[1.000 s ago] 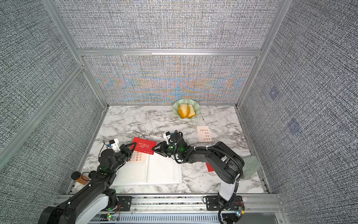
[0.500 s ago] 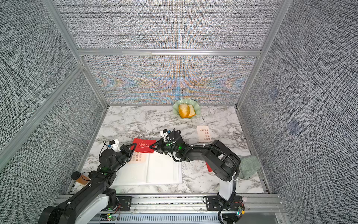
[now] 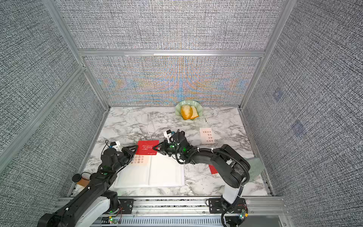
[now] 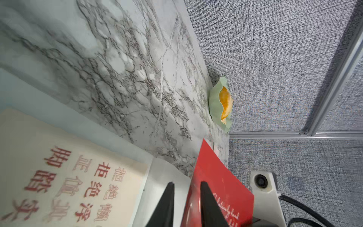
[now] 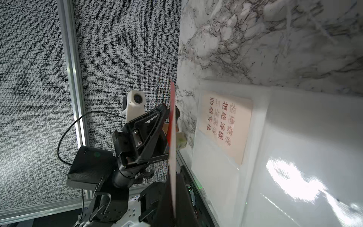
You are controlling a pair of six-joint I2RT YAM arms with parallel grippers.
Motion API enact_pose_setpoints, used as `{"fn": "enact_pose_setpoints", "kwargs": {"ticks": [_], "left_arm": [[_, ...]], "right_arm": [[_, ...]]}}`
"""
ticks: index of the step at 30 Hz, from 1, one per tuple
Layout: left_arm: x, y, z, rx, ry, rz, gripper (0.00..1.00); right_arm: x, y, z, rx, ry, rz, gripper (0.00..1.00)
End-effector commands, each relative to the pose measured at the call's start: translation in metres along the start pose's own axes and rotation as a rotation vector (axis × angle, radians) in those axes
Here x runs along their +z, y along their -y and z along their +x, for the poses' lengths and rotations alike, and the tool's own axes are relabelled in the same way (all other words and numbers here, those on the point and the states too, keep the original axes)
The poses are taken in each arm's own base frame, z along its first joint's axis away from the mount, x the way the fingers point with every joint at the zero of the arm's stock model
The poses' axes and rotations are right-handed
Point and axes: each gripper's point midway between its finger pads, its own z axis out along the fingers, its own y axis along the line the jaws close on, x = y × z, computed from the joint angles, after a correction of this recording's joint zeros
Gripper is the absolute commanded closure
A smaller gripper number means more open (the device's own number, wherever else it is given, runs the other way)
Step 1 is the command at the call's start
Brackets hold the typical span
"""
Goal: Place the photos into the photo albums
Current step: Pick up the photo at the center of the board, then insert the photo into the photo album.
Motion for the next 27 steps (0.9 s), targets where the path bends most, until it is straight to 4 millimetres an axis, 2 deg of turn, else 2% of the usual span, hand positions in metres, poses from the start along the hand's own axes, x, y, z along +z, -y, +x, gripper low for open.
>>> {"fn": "enact_pose_setpoints", "kwargs": {"ticks": [1, 6, 9, 13, 15, 18, 27], "left_arm": [[-0.007, -0.032, -0.001, 0.055, 0.020, -0.164, 0.74], [-0.018, -0.049, -0.003, 0.106, 0.028, -0.272, 0.73], [-0.022, -0.056, 0.003, 0.118, -0.011, -0.328, 0.74], [-0.022, -0.068, 0.015, 0.109, -0.087, -0.381, 0.76], [-0.022, -0.079, 0.024, 0.088, -0.124, -0.414, 0.76], [-0.024, -0.093, 0.030, 0.061, -0.150, -0.464, 0.78], [-0.037, -0.104, 0.032, 0.053, -0.134, -0.519, 0.78]], "right_arm": [[-0.007, 0.011, 0.004, 0.002, 0.000, 0.065, 1.00], [-0.021, 0.023, 0.014, 0.005, -0.022, 0.159, 1.00], [-0.030, 0.033, 0.024, 0.007, -0.050, 0.249, 1.00], [-0.042, 0.036, 0.038, -0.023, -0.084, 0.352, 1.00], [-0.045, 0.029, 0.043, -0.039, -0.090, 0.393, 1.00], [-0.050, 0.032, 0.052, -0.067, -0.112, 0.439, 1.00], [-0.058, 0.037, 0.075, -0.073, -0.147, 0.524, 1.00]]}}
